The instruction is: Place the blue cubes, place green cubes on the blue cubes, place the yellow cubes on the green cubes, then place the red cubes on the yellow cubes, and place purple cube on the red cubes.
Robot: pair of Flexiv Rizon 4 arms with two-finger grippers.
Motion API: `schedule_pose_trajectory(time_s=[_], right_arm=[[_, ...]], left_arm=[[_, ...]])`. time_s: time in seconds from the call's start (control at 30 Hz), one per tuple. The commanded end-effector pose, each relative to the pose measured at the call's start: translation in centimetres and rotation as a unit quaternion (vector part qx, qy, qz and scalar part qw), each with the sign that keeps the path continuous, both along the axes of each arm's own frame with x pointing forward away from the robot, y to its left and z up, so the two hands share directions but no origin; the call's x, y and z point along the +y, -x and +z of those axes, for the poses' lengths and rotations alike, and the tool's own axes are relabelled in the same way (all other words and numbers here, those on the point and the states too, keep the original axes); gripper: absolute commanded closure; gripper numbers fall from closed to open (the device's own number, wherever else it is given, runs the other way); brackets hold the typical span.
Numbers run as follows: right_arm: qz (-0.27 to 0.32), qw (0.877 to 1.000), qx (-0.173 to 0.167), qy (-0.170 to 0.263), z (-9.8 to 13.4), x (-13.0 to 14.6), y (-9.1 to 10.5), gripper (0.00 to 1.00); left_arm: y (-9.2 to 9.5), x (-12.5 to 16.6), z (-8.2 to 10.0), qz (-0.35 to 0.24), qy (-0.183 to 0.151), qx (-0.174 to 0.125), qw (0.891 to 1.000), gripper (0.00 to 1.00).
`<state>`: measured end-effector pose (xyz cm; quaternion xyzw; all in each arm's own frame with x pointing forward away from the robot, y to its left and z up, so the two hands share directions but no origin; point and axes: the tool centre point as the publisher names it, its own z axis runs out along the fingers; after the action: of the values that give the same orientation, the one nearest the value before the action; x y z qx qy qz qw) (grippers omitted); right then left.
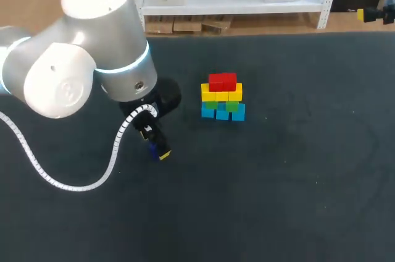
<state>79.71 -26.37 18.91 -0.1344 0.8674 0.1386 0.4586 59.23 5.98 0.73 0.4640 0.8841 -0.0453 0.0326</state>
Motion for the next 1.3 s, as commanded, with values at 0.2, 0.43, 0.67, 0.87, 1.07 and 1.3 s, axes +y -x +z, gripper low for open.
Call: schedule_pose_trajectory(time_s=[0.2,0.43,0.67,0.87,1.07,1.3], right_arm=[[0.001,1.000,0.000,0.000,0.0,0.0,0.0,0.00],[0.001,1.000,0.000,0.000,0.0,0.0,0.0,0.00],[0.001,1.000,0.000,0.000,0.0,0.0,0.0,0.00],[0.001,1.000,0.000,0.000,0.0,0.0,0.0,0.00],[0.001,1.000,0.000,0.000,0.0,0.0,0.0,0.00],[0.001,1.000,0.000,0.000,0.0,0.0,0.0,0.00]], left_arm=[[0.2,-0.3,0.1,-0.010,-0.022,-0.005,1.000,1.00],[-0.1,-0.8,1.5,-0.050,-0.036,-0.031,0.998,1.00],[-1.4,-1.1,6.0,-0.119,-0.012,-0.055,0.991,1.00],[-4.2,-0.4,10.4,-0.159,0.021,-0.060,0.985,1.00],[-6.5,-1.0,14.3,-0.218,0.014,-0.068,0.974,1.00],[-7.4,-3.5,17.2,-0.295,0.003,-0.041,0.954,1.00]])
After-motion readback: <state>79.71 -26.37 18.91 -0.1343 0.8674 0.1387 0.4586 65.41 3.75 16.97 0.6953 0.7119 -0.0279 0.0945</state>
